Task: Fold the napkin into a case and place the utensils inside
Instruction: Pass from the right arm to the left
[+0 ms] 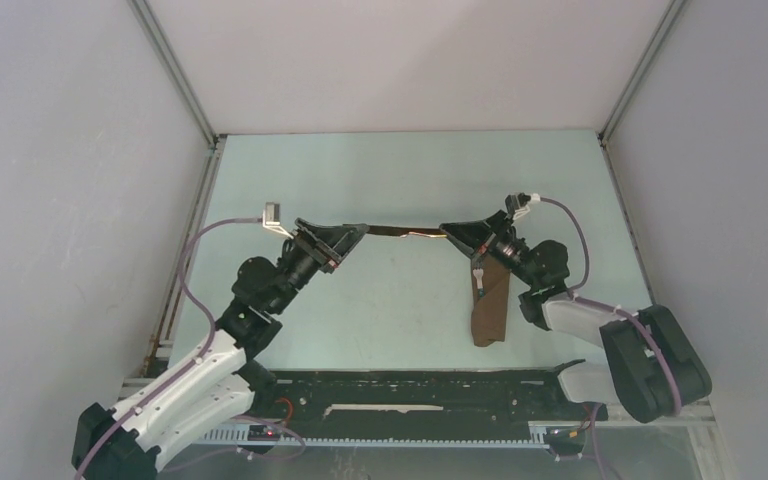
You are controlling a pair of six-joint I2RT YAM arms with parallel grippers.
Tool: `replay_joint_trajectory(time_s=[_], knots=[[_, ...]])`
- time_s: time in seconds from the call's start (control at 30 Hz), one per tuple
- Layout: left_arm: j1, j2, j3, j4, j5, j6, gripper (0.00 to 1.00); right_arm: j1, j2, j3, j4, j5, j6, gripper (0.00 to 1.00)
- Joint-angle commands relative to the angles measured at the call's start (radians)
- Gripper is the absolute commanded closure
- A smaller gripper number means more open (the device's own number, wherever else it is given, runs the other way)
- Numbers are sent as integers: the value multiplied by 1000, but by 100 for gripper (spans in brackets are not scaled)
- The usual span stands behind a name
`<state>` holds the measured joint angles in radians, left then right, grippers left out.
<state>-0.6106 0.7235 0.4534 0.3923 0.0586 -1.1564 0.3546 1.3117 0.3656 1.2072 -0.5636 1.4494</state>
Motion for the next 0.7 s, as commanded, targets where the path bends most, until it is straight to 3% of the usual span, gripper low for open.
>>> replay_joint_trajectory(time_s=[0.0, 0.23, 0.4, 0.47, 0.6, 0.67], knots=[[-15, 22, -31, 298, 27, -86, 39, 42, -70, 7, 86, 92, 34, 100], [-32, 40, -27, 361, 2, -60, 60, 95, -115, 13, 58, 142, 15, 100], [-36, 37, -37, 365, -9, -46, 98, 110, -147, 12, 39, 137, 3, 100], [-36, 20, -39, 329, -30, -19, 100, 110, -185, 11, -22, 112, -21, 100], [-37, -5, -41, 309, -47, 43, 100, 121, -337, -7, -261, 59, -162, 87], [-36, -5, -36, 304, -35, 65, 100, 113, -409, -8, -387, 52, -222, 66]])
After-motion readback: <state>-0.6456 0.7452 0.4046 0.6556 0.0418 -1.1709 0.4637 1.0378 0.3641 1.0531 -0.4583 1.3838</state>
